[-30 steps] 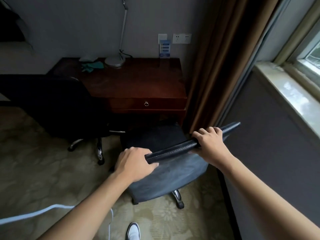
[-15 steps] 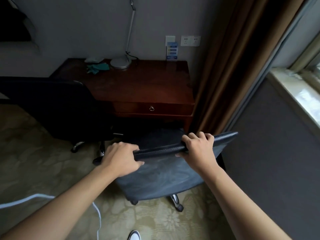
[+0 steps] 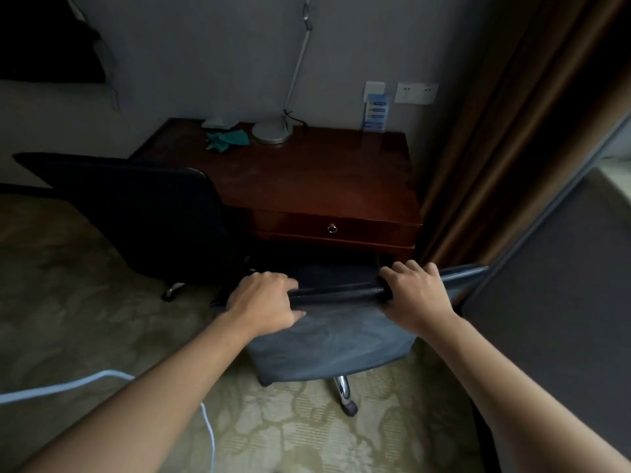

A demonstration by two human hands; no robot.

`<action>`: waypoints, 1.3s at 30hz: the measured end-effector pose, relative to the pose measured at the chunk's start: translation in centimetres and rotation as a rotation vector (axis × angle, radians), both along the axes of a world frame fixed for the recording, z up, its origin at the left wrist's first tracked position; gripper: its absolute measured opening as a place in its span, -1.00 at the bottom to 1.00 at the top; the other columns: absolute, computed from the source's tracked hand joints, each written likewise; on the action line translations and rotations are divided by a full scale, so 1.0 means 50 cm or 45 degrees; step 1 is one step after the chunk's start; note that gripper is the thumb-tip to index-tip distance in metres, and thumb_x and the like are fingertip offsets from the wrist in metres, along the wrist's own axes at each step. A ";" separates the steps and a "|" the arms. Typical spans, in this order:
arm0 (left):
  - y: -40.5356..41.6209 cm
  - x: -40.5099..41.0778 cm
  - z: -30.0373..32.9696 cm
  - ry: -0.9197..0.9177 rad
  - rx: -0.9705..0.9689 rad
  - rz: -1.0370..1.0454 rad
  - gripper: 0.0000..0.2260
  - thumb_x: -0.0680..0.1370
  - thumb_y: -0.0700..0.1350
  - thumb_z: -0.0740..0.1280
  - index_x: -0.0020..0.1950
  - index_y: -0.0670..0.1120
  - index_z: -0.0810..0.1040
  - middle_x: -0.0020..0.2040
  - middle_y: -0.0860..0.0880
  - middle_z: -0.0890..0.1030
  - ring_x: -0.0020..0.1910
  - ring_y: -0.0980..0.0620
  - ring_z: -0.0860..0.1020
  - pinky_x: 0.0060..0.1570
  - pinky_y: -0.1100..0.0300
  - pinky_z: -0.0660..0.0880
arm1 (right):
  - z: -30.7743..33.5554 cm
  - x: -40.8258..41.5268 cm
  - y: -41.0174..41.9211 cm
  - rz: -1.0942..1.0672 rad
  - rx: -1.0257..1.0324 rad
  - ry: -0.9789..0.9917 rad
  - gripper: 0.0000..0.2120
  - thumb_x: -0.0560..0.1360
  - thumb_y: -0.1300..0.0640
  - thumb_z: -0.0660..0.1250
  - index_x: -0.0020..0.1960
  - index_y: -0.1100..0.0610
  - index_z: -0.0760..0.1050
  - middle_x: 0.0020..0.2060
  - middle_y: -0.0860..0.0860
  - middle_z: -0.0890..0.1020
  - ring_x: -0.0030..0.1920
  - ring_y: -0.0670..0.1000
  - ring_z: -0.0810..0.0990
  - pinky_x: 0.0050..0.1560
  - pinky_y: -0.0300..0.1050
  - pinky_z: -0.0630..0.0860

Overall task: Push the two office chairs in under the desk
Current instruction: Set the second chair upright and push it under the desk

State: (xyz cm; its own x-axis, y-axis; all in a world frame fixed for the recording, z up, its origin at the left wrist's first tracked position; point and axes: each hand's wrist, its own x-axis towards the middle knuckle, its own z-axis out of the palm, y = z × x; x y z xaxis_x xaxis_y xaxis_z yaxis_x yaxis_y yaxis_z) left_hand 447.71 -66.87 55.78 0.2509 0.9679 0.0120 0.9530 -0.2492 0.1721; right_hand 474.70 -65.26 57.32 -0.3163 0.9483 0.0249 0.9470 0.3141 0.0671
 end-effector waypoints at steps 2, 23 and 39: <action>0.031 -0.013 0.004 -0.002 -0.016 -0.028 -0.62 0.32 0.33 0.36 -0.03 0.11 0.61 -0.12 0.11 0.61 -0.12 -0.02 0.59 -0.24 0.15 0.36 | 0.008 -0.013 0.030 0.005 -0.034 -0.010 -0.58 0.37 -0.13 0.33 0.20 -0.05 0.47 0.00 -0.06 0.57 0.09 0.05 0.48 -0.02 -0.01 0.25; 0.296 -0.142 0.028 -0.061 0.032 -0.264 -0.55 0.35 0.31 0.37 0.09 0.07 0.65 -0.03 0.10 0.66 -0.05 -0.03 0.62 -0.13 0.10 0.46 | 0.035 -0.064 0.261 0.145 -0.030 -0.024 -0.49 0.28 -0.43 0.16 -0.02 -0.11 0.56 -0.21 -0.15 0.56 -0.13 -0.03 0.53 -0.24 -0.12 0.42; 0.355 -0.245 0.034 -0.107 0.186 -0.486 -0.67 0.35 0.27 0.40 -0.14 0.03 0.68 -0.28 0.13 0.60 -0.34 0.04 0.60 -0.34 0.23 0.39 | 0.014 -0.143 0.240 0.300 0.308 0.118 -0.65 0.31 -0.22 0.37 -0.26 0.08 0.51 -0.41 -0.03 0.55 -0.41 0.06 0.54 -0.47 -0.16 0.38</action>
State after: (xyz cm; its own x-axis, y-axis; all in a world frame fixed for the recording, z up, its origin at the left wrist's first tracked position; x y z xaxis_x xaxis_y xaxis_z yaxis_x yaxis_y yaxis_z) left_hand 435.46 -49.10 57.50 0.5837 0.7923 0.1778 0.7717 -0.6094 0.1819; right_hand 467.56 -53.25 58.04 -0.5119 0.8125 0.2788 0.8558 0.5106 0.0832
